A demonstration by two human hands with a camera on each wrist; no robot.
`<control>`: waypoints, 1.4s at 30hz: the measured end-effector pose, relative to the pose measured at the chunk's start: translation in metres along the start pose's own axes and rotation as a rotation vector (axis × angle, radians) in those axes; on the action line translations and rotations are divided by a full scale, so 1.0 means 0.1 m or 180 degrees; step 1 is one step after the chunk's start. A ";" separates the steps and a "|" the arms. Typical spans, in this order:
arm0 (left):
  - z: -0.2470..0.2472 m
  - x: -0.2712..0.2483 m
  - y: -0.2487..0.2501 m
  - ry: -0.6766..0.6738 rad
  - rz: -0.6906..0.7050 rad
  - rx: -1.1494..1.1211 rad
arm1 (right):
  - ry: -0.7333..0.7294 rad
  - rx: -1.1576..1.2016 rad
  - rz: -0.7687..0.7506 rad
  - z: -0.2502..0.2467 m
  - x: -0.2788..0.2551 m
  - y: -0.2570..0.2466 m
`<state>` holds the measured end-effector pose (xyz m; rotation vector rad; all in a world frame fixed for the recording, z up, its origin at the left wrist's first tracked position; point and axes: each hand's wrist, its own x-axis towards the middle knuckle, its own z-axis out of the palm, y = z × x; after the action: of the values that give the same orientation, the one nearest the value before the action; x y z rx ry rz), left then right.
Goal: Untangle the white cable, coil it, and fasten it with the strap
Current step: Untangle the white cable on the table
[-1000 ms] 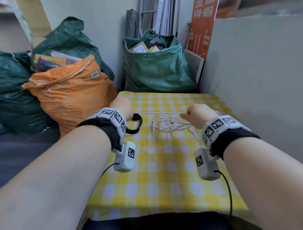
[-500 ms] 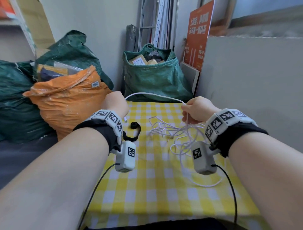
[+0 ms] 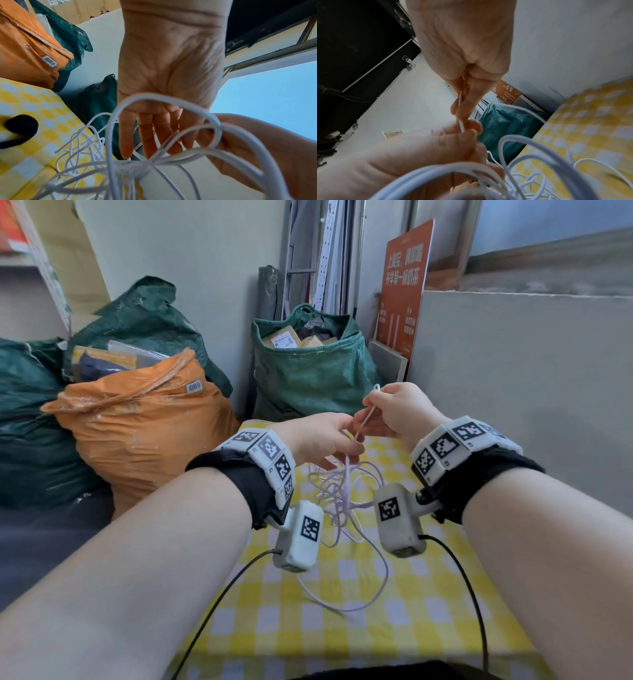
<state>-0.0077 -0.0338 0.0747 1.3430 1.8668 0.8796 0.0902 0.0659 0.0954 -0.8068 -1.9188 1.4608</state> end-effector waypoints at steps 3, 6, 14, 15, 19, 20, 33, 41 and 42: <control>-0.02 0.03 -0.06 0.0008 -0.0050 0.0684 | 0.0428 -0.0057 -0.0035 -0.07 0.02 0.00; -0.12 0.00 -0.16 0.0094 -0.0310 0.1174 | 0.0995 -0.0655 -0.0123 -0.28 0.09 0.03; -0.37 -0.18 -0.28 0.0475 -0.0731 0.2776 | 0.1338 -0.2222 0.0506 -0.51 0.10 0.26; -0.40 -0.19 -0.32 0.0475 -0.0759 0.2845 | 0.1299 -0.2360 0.0559 -0.56 0.11 0.29; -0.47 -0.23 -0.37 0.0476 -0.0715 0.2563 | 0.1626 -0.2263 0.0522 -0.64 0.10 0.33; -0.47 -0.23 -0.36 0.0533 -0.0627 0.2512 | 0.1782 -0.2123 0.0294 -0.64 0.09 0.32; -0.38 -0.18 -0.34 0.0469 -0.0404 0.2693 | 0.0898 -0.2754 0.1029 -0.61 -0.02 0.37; -0.16 -0.10 -0.19 0.0452 0.0125 0.2708 | -0.0652 -0.1730 0.0128 -0.05 -0.12 0.27; -0.13 -0.09 -0.19 0.0475 0.0198 0.2668 | -0.0877 -0.1577 0.0160 0.04 -0.15 0.23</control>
<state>-0.0260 -0.0484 0.0679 1.8494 2.4513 0.1950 0.0998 0.0568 0.0709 -0.9070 -2.5424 1.1818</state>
